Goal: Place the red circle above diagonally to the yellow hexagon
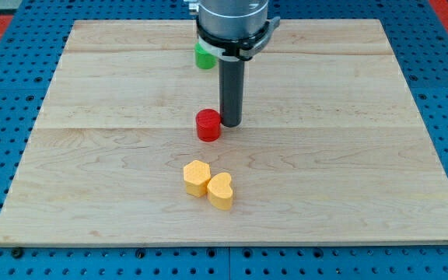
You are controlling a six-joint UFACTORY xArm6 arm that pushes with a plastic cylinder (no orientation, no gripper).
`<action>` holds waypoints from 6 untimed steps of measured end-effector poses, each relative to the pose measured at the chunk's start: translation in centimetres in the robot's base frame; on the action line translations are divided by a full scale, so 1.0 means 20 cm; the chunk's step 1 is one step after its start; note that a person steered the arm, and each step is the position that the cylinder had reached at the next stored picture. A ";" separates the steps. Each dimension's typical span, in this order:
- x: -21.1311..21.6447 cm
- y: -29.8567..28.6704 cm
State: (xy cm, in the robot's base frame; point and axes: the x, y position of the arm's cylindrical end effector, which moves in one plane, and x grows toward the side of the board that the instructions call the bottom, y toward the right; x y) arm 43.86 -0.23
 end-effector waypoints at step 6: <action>0.07 -0.58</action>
